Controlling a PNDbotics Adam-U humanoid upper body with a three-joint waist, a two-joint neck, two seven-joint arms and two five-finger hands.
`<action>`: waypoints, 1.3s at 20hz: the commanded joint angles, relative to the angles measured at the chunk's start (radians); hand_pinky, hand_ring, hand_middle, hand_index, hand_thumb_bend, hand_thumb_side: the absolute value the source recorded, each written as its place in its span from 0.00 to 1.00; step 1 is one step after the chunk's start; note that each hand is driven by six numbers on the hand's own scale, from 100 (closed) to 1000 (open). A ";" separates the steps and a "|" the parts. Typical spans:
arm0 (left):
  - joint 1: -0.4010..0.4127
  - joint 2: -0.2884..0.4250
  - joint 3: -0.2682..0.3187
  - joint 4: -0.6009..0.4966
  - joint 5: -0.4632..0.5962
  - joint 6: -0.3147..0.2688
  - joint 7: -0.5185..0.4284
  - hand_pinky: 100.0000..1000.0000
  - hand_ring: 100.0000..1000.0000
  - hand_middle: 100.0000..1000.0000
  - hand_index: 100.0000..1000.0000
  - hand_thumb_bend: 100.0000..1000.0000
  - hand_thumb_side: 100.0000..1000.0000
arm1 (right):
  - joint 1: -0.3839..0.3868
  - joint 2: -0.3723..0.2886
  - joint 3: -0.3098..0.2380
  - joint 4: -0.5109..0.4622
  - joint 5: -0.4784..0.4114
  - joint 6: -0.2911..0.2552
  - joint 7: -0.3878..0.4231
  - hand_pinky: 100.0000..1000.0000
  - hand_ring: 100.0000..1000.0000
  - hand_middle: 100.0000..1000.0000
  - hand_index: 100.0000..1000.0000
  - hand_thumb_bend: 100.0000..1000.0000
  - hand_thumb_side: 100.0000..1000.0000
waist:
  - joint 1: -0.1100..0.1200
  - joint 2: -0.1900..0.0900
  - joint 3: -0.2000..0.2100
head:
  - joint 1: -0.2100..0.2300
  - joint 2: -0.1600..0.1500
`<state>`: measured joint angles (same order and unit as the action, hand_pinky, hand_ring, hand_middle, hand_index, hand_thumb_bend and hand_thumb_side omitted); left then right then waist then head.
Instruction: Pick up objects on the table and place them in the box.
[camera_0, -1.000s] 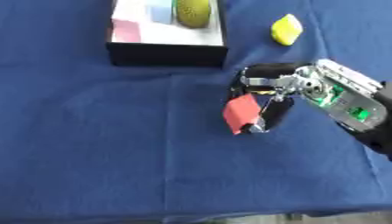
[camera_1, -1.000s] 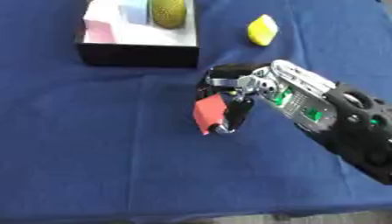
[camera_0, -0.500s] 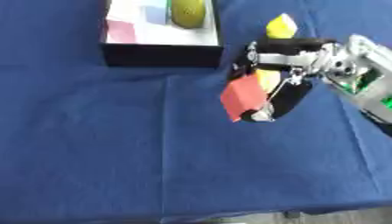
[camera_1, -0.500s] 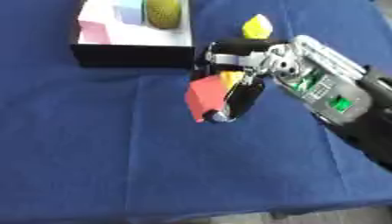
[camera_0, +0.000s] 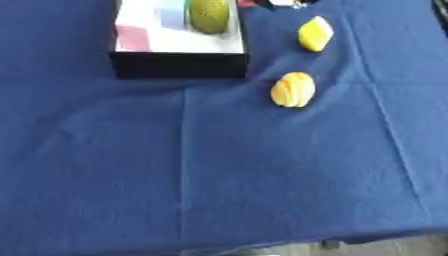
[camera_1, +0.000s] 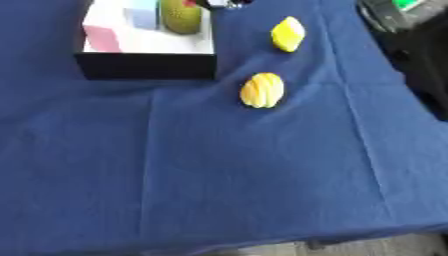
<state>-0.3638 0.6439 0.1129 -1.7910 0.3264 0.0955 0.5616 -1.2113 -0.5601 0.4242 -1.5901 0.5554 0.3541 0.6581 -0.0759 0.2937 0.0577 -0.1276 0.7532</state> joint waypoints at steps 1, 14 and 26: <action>-0.039 0.018 -0.004 -0.024 0.005 0.000 -0.013 0.76 0.77 0.75 0.79 0.00 0.59 | -0.059 0.099 -0.036 0.208 0.129 -0.047 -0.053 0.77 0.55 0.42 0.54 0.23 0.00 | 0.008 -0.008 0.020 | -0.031 -0.019; -0.076 0.015 -0.016 -0.034 0.004 0.005 -0.025 0.75 0.77 0.75 0.79 0.00 0.59 | -0.094 0.281 -0.103 0.595 0.407 -0.188 -0.211 0.86 0.78 0.69 0.81 0.41 0.00 | -0.012 0.011 0.084 | -0.082 -0.029; -0.049 0.022 -0.010 -0.028 0.001 0.005 -0.016 0.75 0.77 0.75 0.79 0.00 0.58 | -0.088 0.172 -0.117 0.425 0.315 -0.169 -0.198 0.89 0.82 0.78 0.89 0.48 0.04 | -0.006 -0.018 0.035 | -0.047 -0.001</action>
<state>-0.4062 0.6430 0.0899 -1.8043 0.3263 0.1017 0.5424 -1.2822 -0.3384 0.3201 -1.1221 0.9008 0.1766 0.4609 -0.0831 0.3129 0.0875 -0.1801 0.7472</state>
